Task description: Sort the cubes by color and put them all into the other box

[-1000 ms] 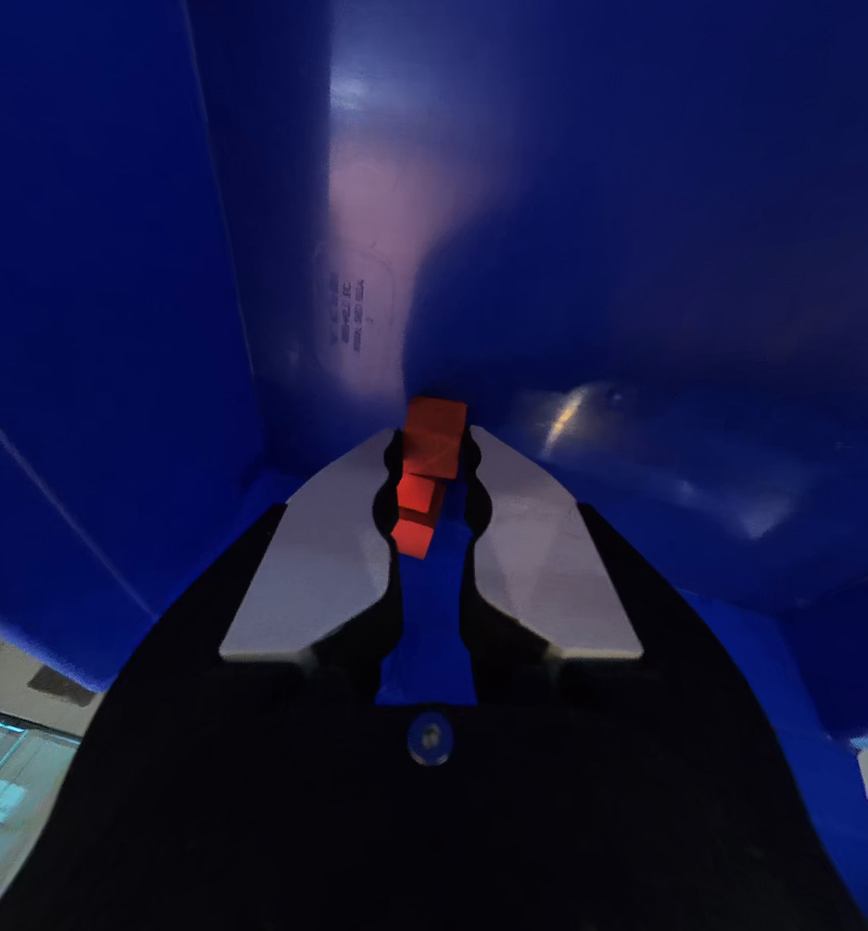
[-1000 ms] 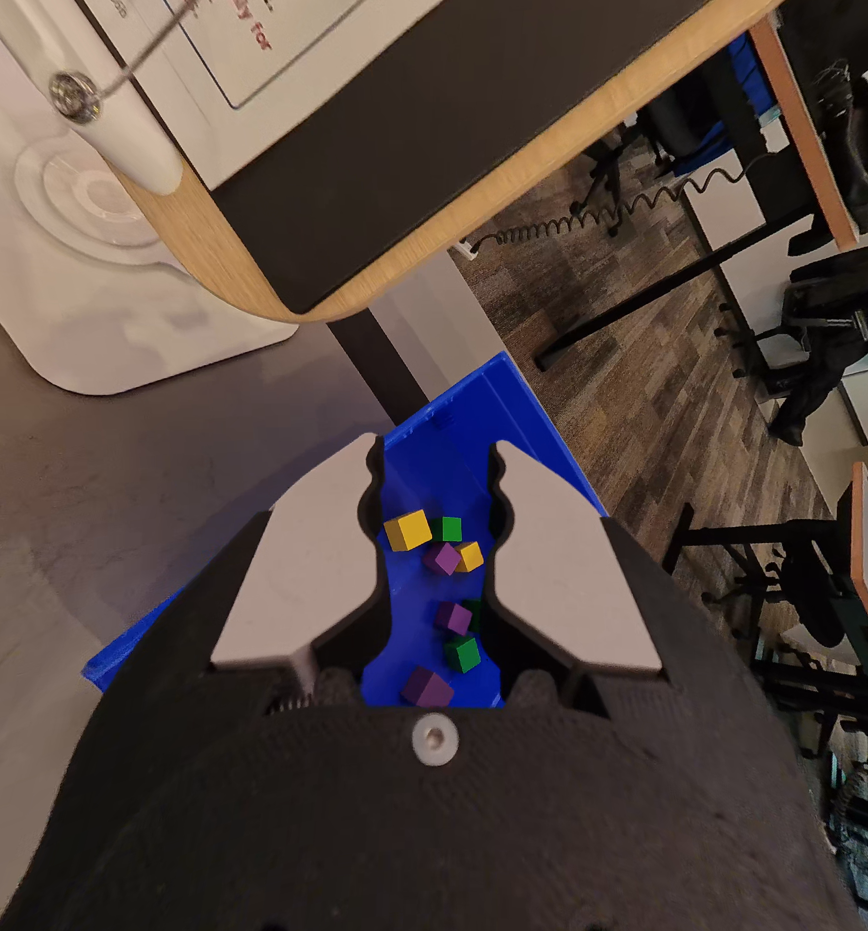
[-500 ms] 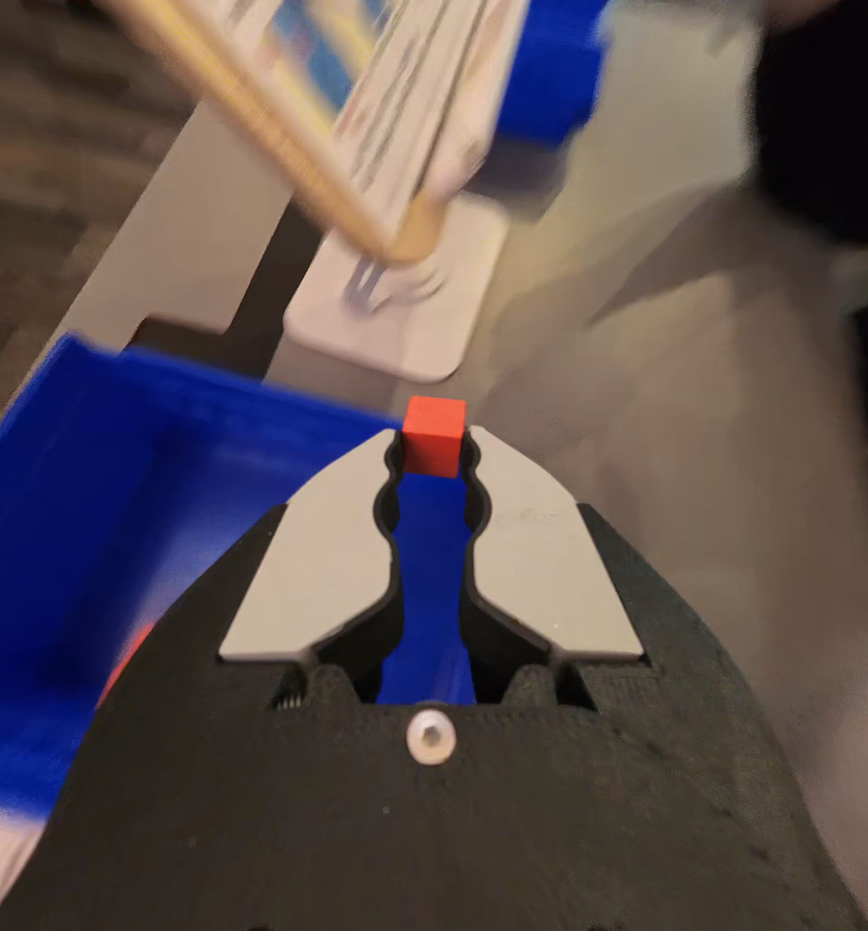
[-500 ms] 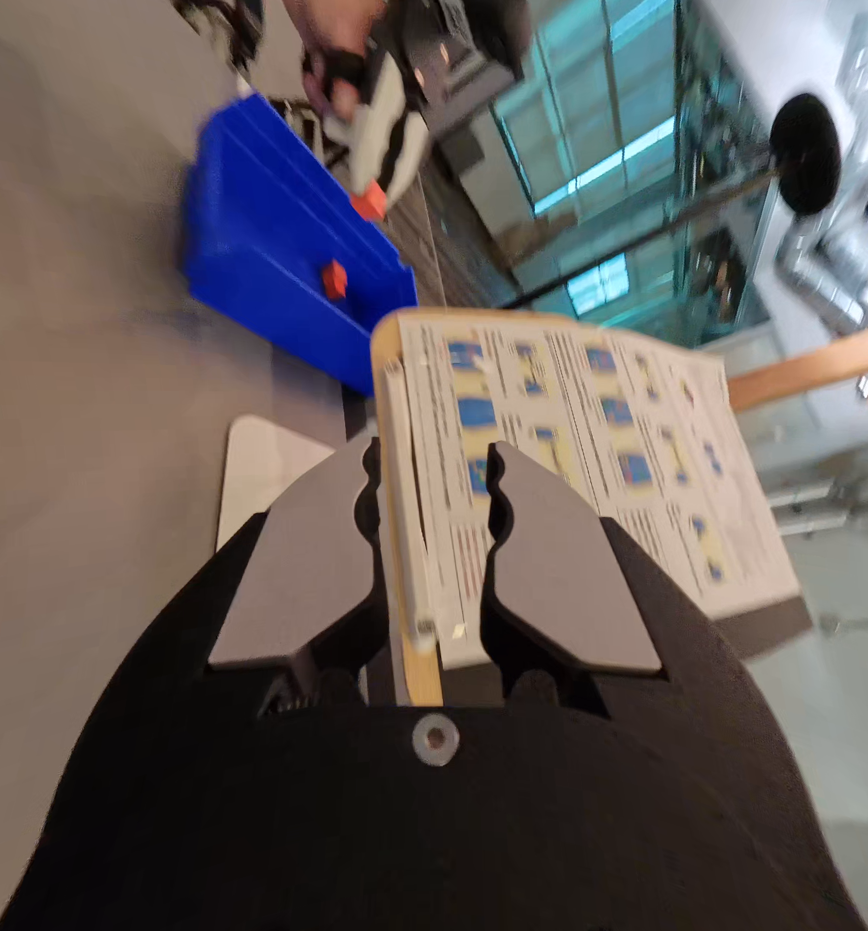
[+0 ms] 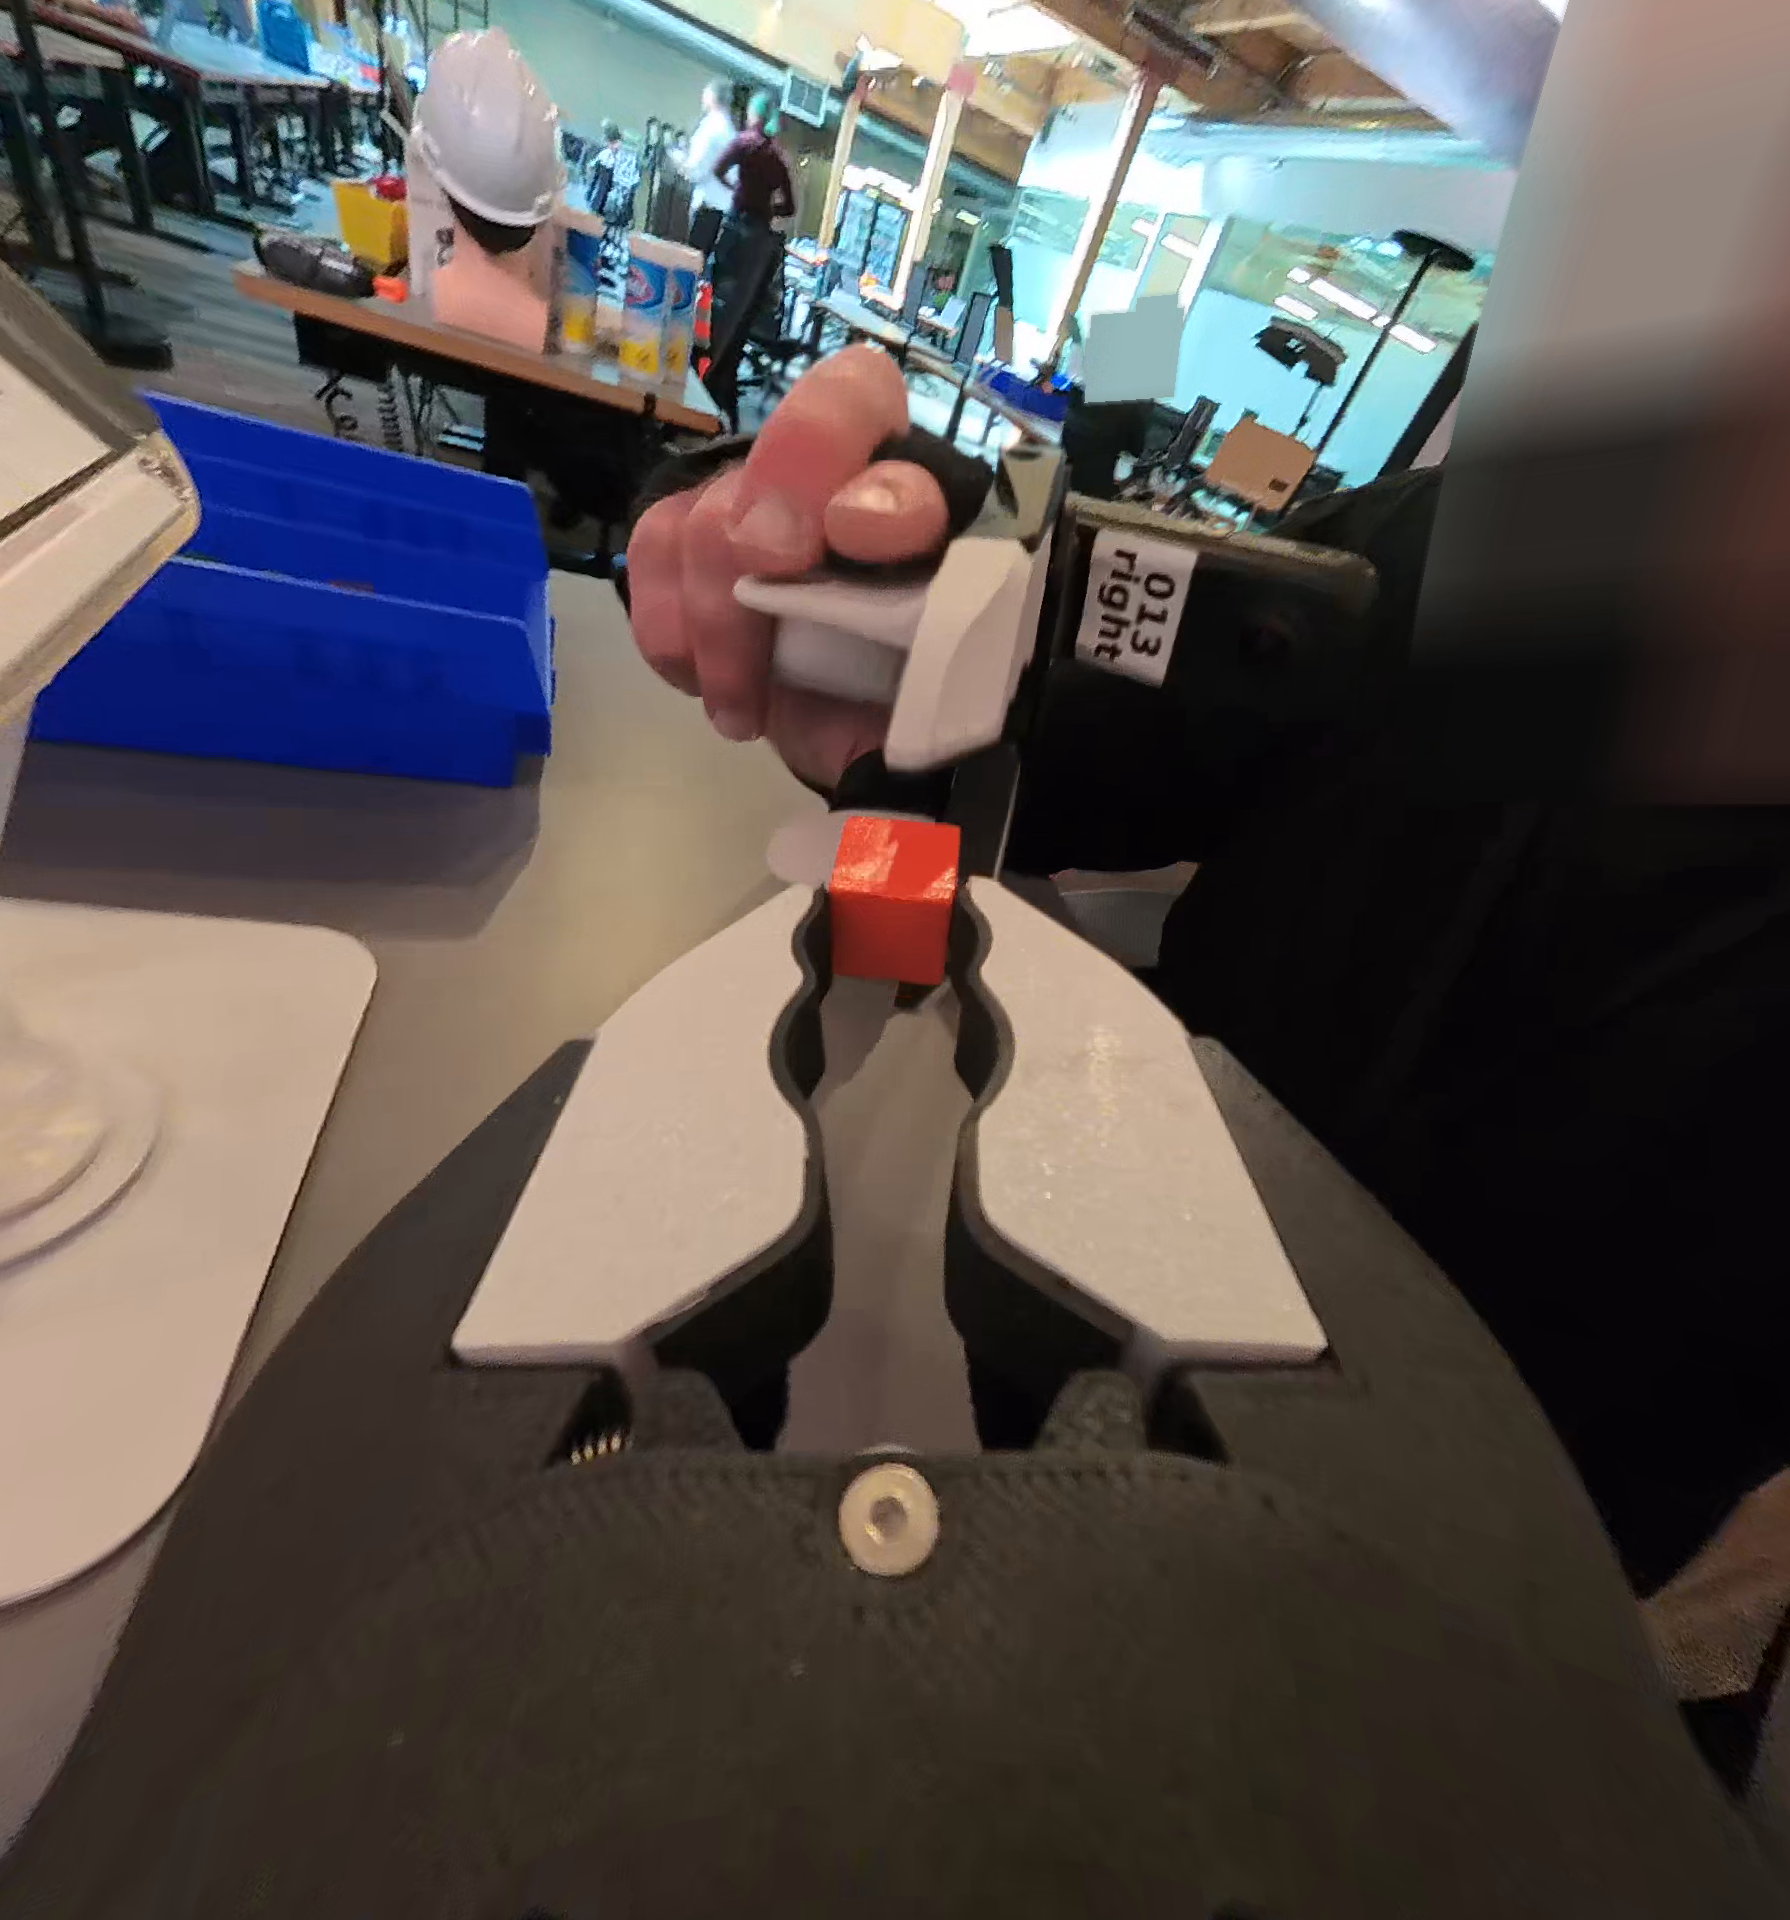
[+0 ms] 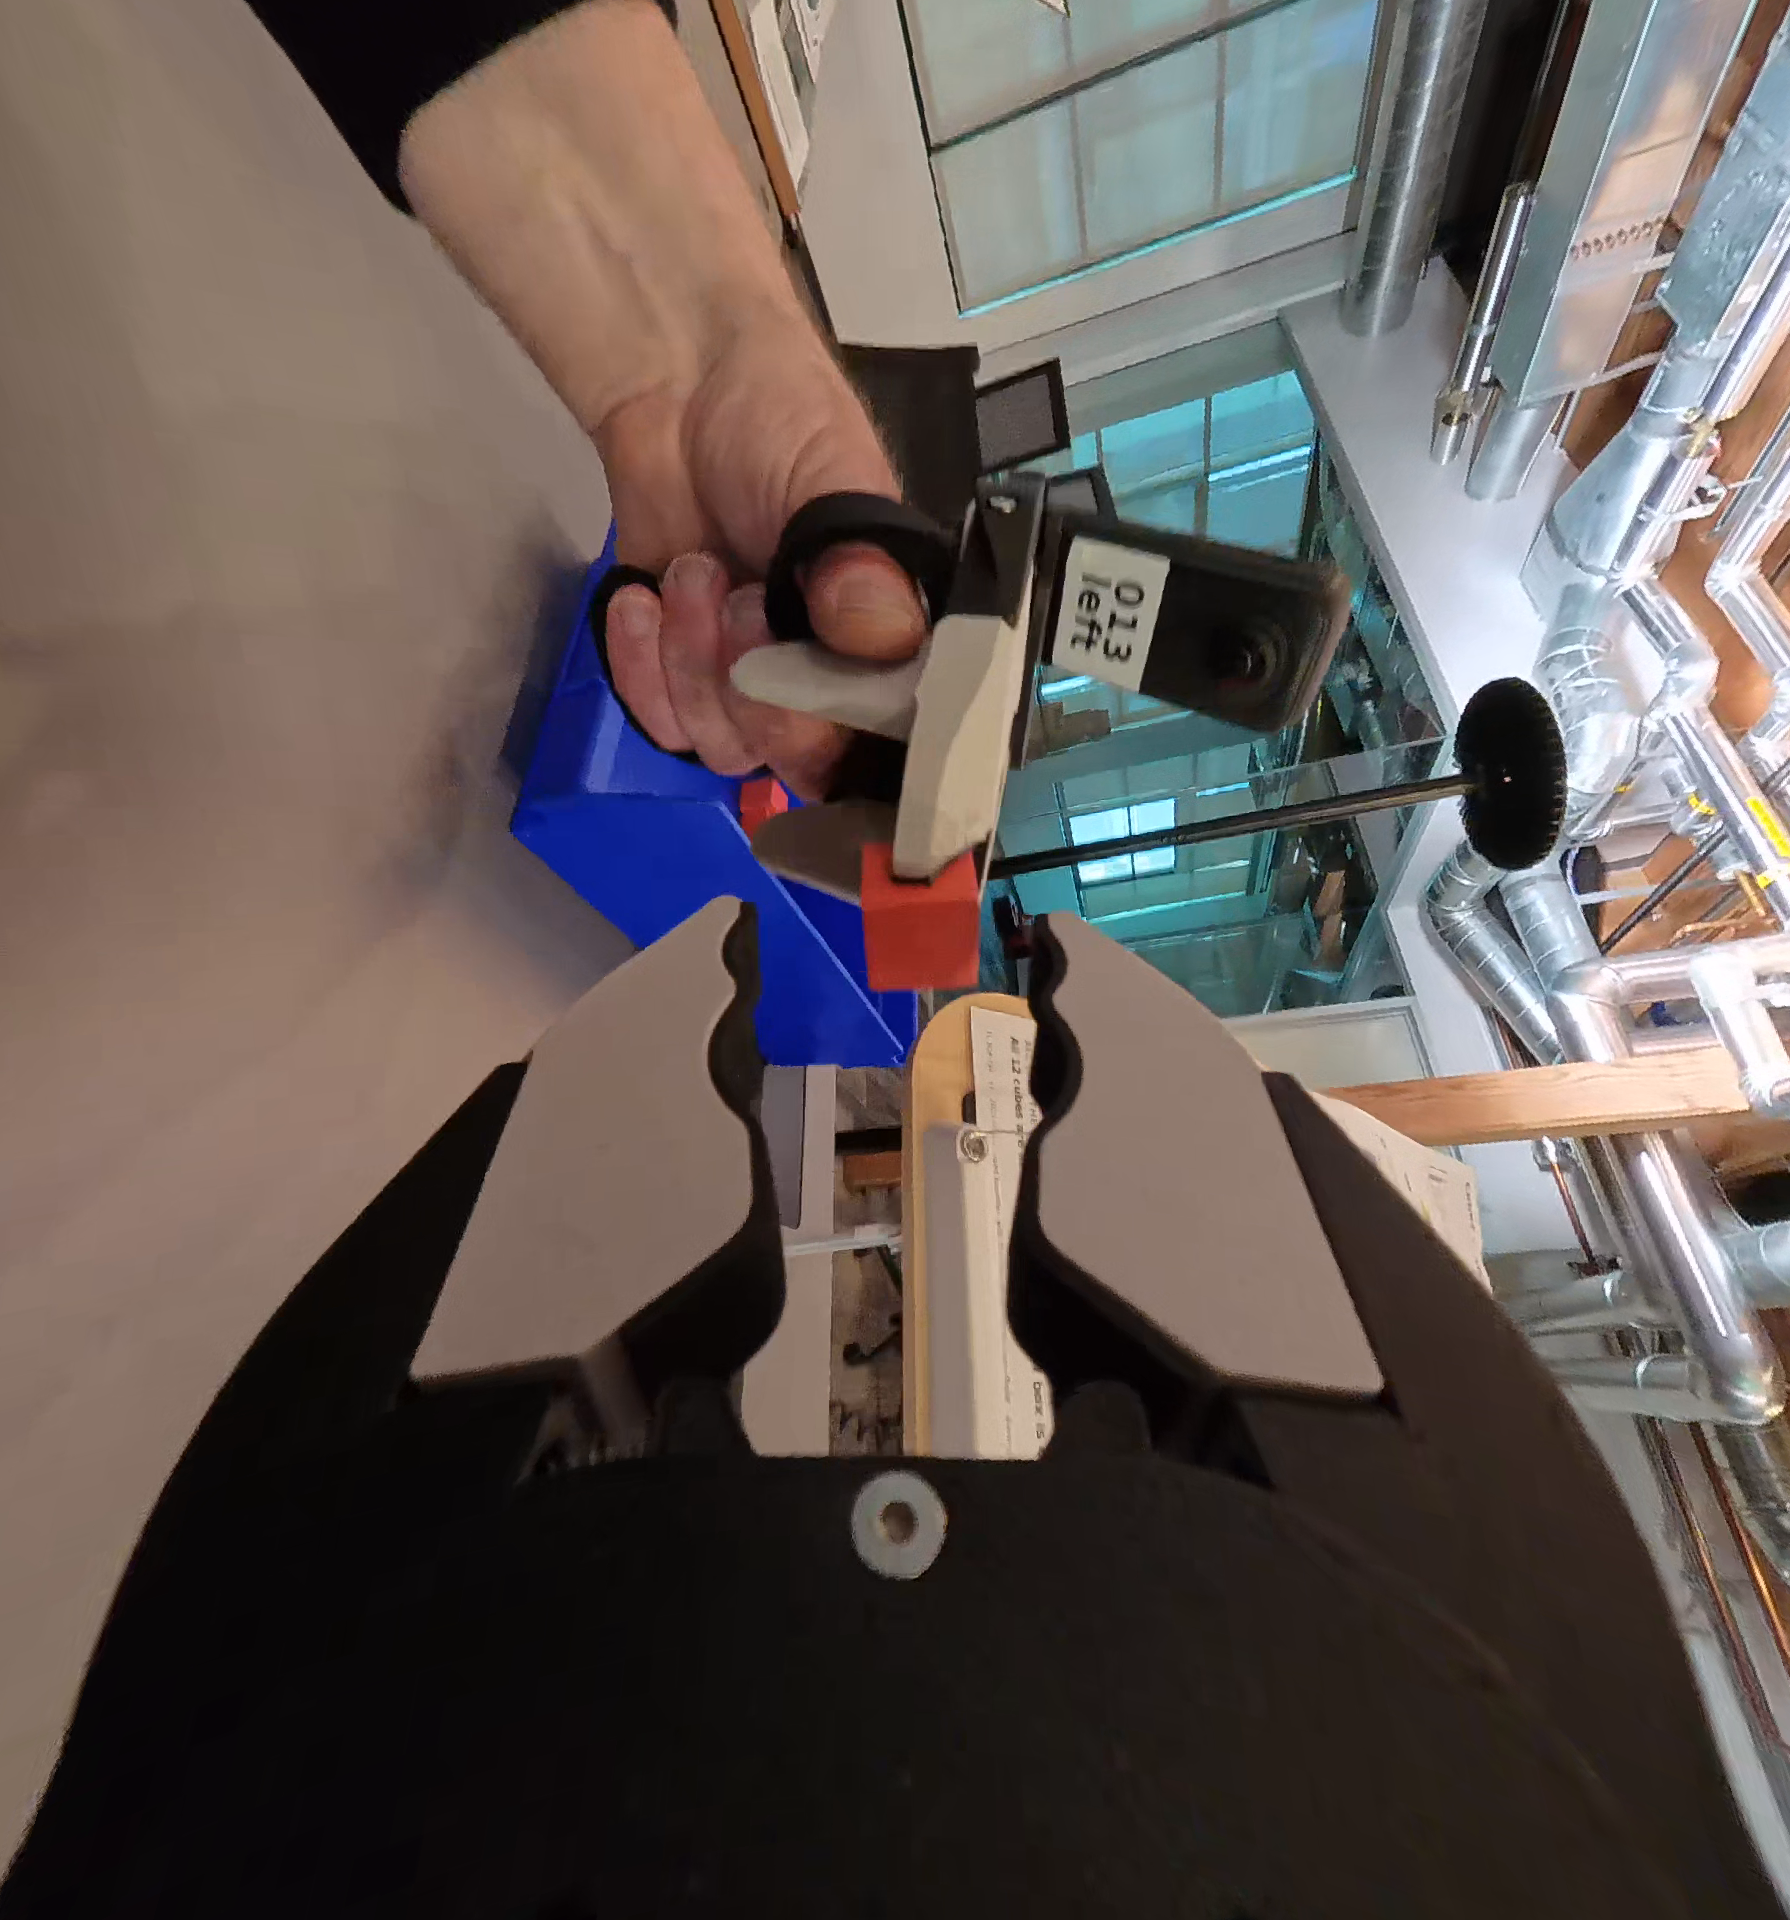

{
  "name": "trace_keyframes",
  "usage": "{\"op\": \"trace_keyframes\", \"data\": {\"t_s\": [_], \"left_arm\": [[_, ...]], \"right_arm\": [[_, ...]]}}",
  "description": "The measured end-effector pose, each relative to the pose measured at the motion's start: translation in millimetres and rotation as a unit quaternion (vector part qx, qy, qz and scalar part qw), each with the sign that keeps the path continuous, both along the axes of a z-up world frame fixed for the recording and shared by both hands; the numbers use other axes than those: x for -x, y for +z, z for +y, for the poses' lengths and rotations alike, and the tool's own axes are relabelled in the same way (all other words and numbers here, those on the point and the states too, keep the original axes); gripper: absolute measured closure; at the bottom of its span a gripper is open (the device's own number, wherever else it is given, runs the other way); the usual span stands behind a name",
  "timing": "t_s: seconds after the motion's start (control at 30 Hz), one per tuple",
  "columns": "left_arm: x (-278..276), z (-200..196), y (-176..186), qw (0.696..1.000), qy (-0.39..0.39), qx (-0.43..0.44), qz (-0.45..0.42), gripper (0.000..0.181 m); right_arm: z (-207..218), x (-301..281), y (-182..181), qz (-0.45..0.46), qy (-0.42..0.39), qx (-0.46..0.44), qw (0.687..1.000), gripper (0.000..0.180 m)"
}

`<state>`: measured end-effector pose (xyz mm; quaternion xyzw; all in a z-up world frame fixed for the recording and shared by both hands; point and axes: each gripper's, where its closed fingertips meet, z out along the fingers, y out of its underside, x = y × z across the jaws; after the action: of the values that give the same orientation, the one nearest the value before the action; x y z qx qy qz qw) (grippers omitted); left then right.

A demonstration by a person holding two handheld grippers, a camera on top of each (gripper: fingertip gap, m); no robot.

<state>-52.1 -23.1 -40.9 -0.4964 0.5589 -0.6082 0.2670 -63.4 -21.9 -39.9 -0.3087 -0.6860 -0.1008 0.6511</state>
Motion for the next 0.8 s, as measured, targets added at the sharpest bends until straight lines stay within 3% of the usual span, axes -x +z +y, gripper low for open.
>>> {"op": "trace_keyframes", "data": {"t_s": [0.03, 0.23, 0.43, 0.67, 0.8], "left_arm": [[-4, -2, 1, 1.0, -0.008, 0.007, -0.007, 0.16], [-21, -13, -5, 0.999, -0.044, 0.02, -0.011, 0.16], [-12, 0, 3, 0.998, -0.031, 0.043, -0.021, 0.159], [46, 51, 8, 0.989, 0.111, -0.089, 0.033, 0.181], [85, 96, -5, 0.963, 0.205, -0.139, 0.111, 0.181]], "right_arm": [[-2, 1, -1, 0.0, 0.007, 0.003, 1.0, 0.134], [-1, -4, -3, 0.001, 0.007, 0.005, 1.0, 0.157], [9, -31, 16, 0.014, -0.035, 0.022, 0.999, 0.157], [84, -188, 59, 0.079, -0.223, 0.06, 0.97, 0.157], [125, -287, 36, 0.088, -0.314, 0.139, 0.935, 0.157]]}}
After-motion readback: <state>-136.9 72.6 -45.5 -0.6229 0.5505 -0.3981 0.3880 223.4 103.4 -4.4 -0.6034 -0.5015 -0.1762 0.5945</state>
